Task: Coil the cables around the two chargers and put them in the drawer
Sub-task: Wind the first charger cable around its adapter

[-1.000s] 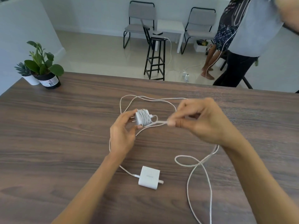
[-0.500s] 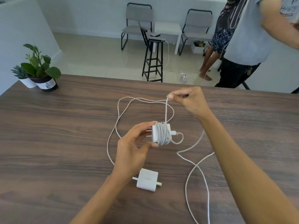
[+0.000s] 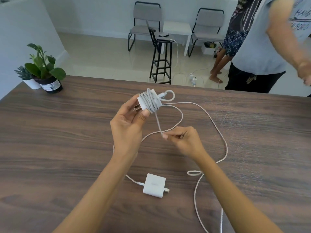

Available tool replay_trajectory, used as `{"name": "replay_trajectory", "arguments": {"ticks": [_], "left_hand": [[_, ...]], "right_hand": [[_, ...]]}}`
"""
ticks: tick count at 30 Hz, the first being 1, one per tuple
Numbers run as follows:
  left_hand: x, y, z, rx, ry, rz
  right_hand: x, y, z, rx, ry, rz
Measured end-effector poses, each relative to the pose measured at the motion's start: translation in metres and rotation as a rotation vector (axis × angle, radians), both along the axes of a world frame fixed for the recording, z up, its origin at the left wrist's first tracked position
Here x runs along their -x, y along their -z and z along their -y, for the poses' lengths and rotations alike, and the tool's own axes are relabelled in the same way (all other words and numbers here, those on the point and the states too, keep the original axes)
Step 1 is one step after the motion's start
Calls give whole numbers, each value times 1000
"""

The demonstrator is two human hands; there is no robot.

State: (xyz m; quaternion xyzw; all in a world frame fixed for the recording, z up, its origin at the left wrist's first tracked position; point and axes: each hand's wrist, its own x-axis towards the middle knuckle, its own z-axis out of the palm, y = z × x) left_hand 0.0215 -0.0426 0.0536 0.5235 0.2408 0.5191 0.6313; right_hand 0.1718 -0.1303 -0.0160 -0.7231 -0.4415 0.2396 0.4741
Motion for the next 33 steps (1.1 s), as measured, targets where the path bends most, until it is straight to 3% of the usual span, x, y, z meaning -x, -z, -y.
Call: {"name": "replay_trajectory", "arguments": {"ticks": [5, 9, 15, 21, 26, 33], "left_hand": [[0, 25, -18, -66, -109, -191], [4, 47, -12, -228, -104, -384], [6, 50, 3, -432, -4, -456], [14, 42, 18, -283, 183, -348], [21, 27, 24, -127, 342, -221], [19, 19, 23, -47, 305, -122]], "right_hand": [[30, -25, 23, -13, -90, 316], [35, -62, 33, -28, -103, 636], [17, -92, 24, -82, -52, 684], [-4, -98, 3, -92, -21, 546], [-16, -86, -5, -174, -26, 28], [-11, -40, -5, 5, 13, -308]]}}
